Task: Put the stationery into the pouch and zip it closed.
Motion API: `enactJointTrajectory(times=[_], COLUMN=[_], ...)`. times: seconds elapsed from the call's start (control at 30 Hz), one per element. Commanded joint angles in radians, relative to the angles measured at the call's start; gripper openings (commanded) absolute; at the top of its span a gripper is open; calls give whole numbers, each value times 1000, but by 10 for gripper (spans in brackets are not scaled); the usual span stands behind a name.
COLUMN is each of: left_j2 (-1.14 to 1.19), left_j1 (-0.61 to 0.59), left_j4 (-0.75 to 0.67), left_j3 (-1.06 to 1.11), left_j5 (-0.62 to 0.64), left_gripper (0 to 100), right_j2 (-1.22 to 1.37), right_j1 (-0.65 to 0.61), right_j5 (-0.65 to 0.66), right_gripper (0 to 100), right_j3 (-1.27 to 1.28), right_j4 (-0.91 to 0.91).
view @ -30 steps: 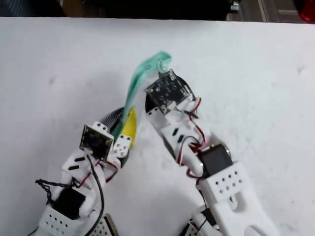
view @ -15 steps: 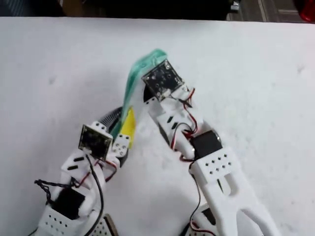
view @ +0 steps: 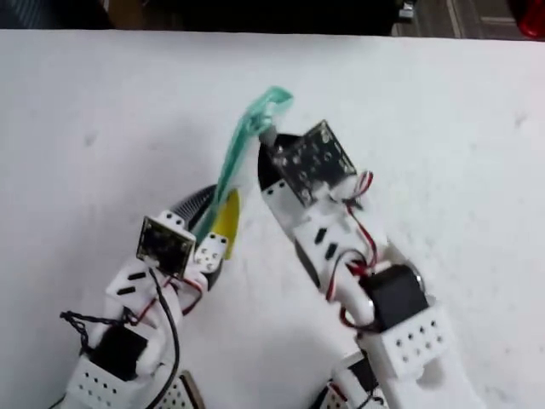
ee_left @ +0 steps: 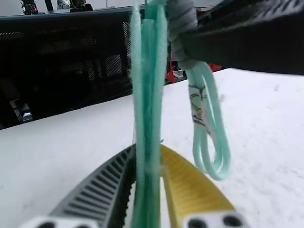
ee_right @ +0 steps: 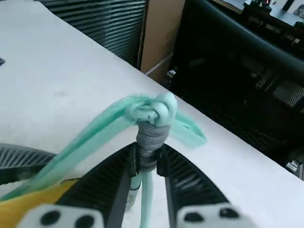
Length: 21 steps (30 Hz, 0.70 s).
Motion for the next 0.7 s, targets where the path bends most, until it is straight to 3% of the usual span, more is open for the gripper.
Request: enactJointTrajectory(times=[0.0, 0.23, 0.47, 0.67], left_j2=[-13, -13, -13, -13], left_j1=[-5, 1, -7, -7], left_j4=[92, 341, 430, 437], left_j3=[-72, -258, -328, -328], left_j5=[9, 9, 8, 3], left_gripper=[116, 160, 204, 203], right_j2=[-61, -119, -150, -186], right_j1=[-54, -179, -363, -312], right_j5=[3, 5, 170, 195], right_gripper=[18, 18, 18, 18], right_j3=[-49, -44, -51, -107], right_j4=[91, 248, 383, 415])
